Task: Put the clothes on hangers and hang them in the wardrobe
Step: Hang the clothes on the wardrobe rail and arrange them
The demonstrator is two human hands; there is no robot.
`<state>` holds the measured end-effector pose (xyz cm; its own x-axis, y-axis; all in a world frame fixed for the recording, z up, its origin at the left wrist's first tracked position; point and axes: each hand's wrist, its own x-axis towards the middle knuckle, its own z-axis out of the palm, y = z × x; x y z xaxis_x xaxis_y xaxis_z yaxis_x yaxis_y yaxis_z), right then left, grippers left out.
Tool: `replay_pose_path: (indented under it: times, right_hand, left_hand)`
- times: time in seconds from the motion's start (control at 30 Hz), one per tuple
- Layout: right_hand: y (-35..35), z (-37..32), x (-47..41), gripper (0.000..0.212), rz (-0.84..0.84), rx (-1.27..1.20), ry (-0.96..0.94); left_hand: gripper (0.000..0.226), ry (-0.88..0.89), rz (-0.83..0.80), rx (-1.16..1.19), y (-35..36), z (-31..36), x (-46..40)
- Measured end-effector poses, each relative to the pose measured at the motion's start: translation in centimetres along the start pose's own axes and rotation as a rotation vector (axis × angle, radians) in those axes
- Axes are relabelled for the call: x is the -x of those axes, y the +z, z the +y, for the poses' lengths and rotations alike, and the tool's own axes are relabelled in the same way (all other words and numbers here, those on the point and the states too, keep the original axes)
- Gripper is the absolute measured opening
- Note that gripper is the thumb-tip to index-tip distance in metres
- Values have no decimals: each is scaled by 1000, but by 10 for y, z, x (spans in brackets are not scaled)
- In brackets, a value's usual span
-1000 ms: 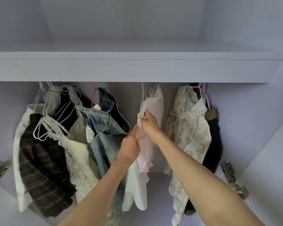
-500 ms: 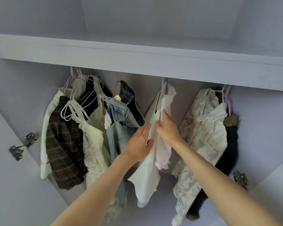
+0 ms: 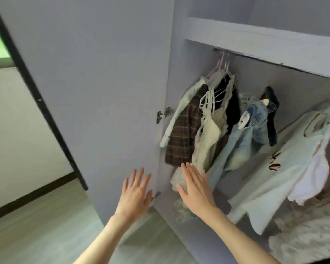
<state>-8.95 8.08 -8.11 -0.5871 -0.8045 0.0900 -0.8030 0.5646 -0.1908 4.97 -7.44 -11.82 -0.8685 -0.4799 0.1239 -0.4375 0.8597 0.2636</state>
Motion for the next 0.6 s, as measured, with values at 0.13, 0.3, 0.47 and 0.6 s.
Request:
replay_pose_path:
  times: [0.13, 0.3, 0.47, 0.6]
  right_hand:
    - [38, -101, 19, 83, -118, -72, -133]
    - [85, -230, 60, 65, -155, -158, -421]
    - [103, -358, 79, 61, -222, -246, -748]
    - [100, -461, 90, 63, -259, -308, -1029]
  left_hand:
    - [52, -203, 47, -30, -13, -79, 100]
    - [53, -556, 109, -57, -37, -151, 249]
    - [55, -944, 195, -68, -80, -197, 372]
    - [56, -1223, 358, -144, -113, -207, 451]
